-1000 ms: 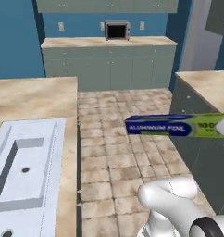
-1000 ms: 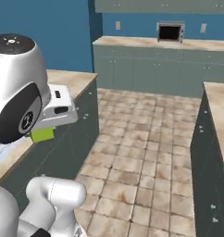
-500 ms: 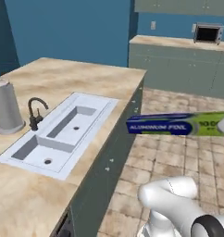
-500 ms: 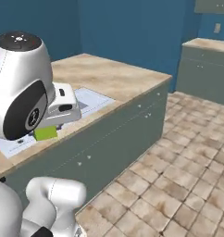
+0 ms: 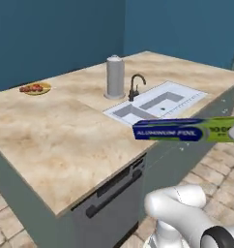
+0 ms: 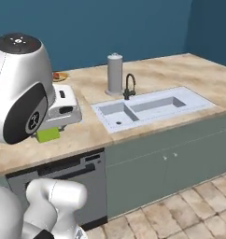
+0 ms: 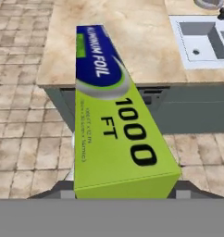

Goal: Retrieve the tupperware and aluminum foil from the cabinet and place them on the dining counter near the plate with bell pepper and kebab skewer to prepare for storing leftovers.

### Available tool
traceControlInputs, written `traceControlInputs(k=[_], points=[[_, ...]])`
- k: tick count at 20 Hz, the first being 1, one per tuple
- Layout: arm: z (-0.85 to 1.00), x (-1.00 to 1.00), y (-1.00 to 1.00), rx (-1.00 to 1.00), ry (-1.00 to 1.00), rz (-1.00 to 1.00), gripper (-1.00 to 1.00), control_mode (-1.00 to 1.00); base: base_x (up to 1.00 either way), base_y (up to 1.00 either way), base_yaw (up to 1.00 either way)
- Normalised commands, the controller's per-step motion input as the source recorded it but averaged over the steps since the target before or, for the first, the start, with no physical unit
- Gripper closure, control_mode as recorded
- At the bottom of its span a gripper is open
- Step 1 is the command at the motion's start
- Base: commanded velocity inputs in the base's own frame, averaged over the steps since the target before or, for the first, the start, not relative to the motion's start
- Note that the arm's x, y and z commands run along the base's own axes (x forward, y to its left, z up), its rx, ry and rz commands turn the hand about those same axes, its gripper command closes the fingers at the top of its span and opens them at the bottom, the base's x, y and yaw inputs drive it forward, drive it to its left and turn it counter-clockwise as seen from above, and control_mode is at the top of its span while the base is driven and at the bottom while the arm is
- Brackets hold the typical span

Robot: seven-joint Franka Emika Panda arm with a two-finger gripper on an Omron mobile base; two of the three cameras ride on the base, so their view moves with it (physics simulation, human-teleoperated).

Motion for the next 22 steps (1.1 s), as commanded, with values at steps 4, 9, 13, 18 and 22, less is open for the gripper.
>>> traceControlInputs(k=[4,9,13,18,22], points=[[0.00,0.00,0.00,0.00,0.00,0.00,1.00,1.00,-0.27,1.00,0.59],[0.00,0.00,0.00,0.00,0.00,0.00,1.00,1.00,0.10,1.00,0.41],[0.00,0.00,0.00,0.00,0.00,0.00,1.00,1.00,0.41,1.00,0.25],[0.00,0.00,0.00,0.00,0.00,0.00,1.00,1.00,0.58,1.00,0.19],[0.00,0.00,0.00,0.00,0.00,0.00,1.00,1.00,0.82,1.00,0.14]])
